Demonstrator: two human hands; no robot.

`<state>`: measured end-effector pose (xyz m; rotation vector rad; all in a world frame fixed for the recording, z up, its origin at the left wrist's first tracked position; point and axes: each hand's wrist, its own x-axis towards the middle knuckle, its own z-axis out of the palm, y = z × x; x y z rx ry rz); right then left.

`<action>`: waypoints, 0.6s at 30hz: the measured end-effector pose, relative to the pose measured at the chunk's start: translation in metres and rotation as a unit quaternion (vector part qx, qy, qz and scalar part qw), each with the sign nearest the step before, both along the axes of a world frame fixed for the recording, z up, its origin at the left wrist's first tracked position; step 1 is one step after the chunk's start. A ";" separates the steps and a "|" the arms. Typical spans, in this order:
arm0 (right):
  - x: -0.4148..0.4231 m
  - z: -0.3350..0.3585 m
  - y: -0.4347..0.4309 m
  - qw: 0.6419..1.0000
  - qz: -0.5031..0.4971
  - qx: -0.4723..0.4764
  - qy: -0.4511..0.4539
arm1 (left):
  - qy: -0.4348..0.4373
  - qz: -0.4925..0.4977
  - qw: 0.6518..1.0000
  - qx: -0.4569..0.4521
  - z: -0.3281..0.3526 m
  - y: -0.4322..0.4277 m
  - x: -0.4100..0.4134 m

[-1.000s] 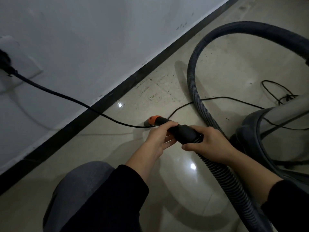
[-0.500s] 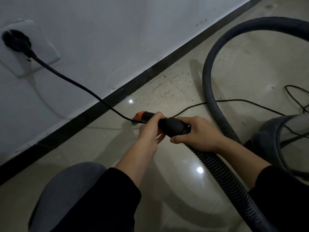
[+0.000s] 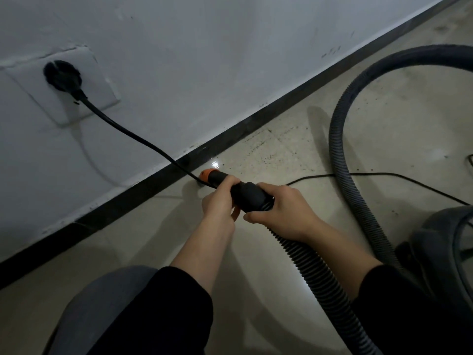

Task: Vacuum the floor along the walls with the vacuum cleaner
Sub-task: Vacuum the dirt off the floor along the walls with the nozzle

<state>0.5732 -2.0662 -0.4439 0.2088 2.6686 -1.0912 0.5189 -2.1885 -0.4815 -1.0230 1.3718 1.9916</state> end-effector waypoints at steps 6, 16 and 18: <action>-0.015 -0.008 -0.013 1.000 0.000 -0.027 0.004 | 0.009 0.035 0.999 -0.001 -0.006 -0.011 -0.013; -0.012 -0.014 -0.016 0.999 -0.040 -0.006 0.025 | 0.018 0.012 1.000 0.002 -0.010 -0.003 -0.019; -0.012 -0.016 -0.013 0.998 -0.051 -0.008 0.027 | 0.016 0.006 1.000 0.002 -0.011 0.002 -0.021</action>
